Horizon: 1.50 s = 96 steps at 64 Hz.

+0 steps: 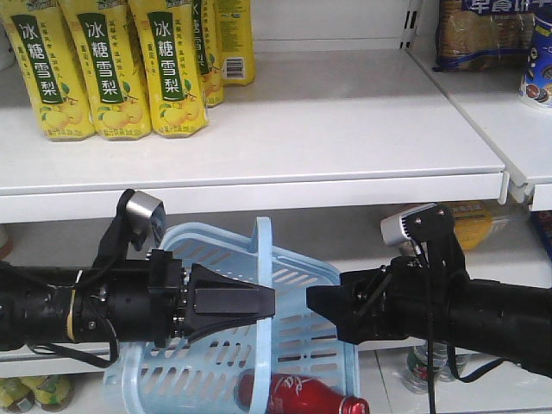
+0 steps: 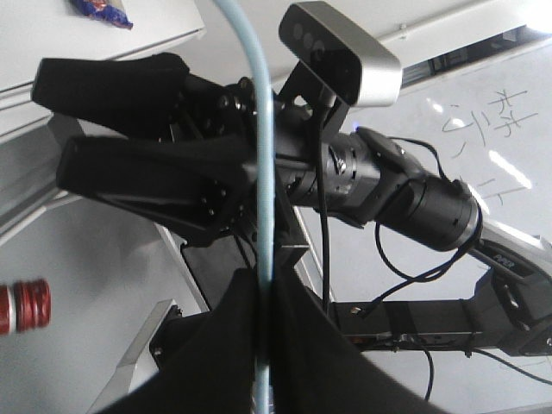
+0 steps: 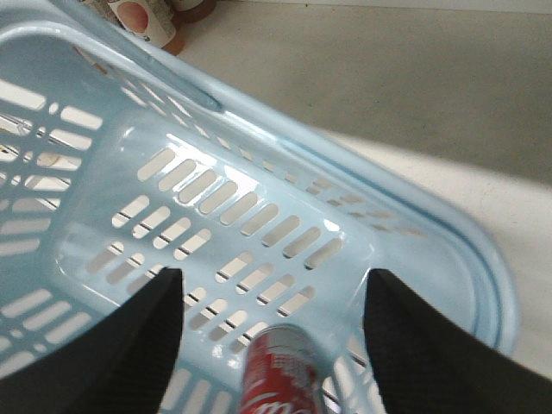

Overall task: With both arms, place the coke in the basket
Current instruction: 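Raise the open right gripper up and away from the basket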

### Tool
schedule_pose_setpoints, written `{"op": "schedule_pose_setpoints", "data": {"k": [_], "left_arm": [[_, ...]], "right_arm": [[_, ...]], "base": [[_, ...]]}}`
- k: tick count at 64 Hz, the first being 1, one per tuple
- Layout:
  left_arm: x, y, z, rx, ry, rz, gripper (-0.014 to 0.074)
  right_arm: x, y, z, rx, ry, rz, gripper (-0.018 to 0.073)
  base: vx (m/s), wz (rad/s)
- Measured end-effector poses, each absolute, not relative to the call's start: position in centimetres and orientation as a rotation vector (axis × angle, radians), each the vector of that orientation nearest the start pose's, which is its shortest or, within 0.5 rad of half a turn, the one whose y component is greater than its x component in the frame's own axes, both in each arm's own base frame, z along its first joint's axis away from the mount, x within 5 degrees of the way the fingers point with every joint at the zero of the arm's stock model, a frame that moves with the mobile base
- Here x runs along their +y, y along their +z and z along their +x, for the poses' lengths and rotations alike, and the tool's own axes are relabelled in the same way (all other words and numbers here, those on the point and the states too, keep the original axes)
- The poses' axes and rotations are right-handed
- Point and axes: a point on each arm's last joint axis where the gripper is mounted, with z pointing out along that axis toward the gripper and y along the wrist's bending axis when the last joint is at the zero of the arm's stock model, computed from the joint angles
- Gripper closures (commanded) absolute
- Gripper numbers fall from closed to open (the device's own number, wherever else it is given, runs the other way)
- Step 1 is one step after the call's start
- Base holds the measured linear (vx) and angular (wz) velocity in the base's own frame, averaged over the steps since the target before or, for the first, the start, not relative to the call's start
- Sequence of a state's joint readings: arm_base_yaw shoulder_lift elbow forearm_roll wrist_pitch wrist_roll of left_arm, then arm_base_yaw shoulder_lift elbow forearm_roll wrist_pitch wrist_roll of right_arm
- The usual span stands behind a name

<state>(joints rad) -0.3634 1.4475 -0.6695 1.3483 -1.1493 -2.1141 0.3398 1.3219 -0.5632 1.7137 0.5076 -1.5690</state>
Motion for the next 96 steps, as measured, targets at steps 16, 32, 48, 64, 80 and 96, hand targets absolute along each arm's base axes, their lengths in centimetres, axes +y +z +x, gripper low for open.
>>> {"op": "schedule_pose_setpoints", "data": {"k": [16,32,48,64,80,96], "left_arm": [[-16.5,25.6,20.6,2.135,-1.905,0.234,0.0603],[-16.5,25.6,20.6,2.135,-1.905,0.234,0.0603],[-16.5,25.6,20.6,2.135,-1.905,0.234,0.0603],[-16.5,25.6,20.6,2.135,-1.905,0.234,0.0603],[-16.5,25.6,20.6,2.135,-1.905,0.234,0.0603],[-16.5,25.6,20.6,2.135,-1.905,0.235,0.0603]], "right_arm": [[12.0,22.8,21.4,2.126,0.804,-0.477,0.0176],[10.7,25.7,20.4,2.023,0.691,-0.4,0.0563],[9.1,27.7,17.5,1.929,0.638,-0.375,0.0564],[6.6,25.4,13.7,1.917,0.536,-0.261,0.0564],[4.7,21.4,10.9,1.957,0.441,-0.186,0.0564],[4.0,18.8,9.9,2.028,0.407,-0.163,0.0564]], "base": [[0.0,0.0],[0.0,0.0],[0.0,0.0],[0.0,0.0],[0.0,0.0],[0.0,0.0]]}}
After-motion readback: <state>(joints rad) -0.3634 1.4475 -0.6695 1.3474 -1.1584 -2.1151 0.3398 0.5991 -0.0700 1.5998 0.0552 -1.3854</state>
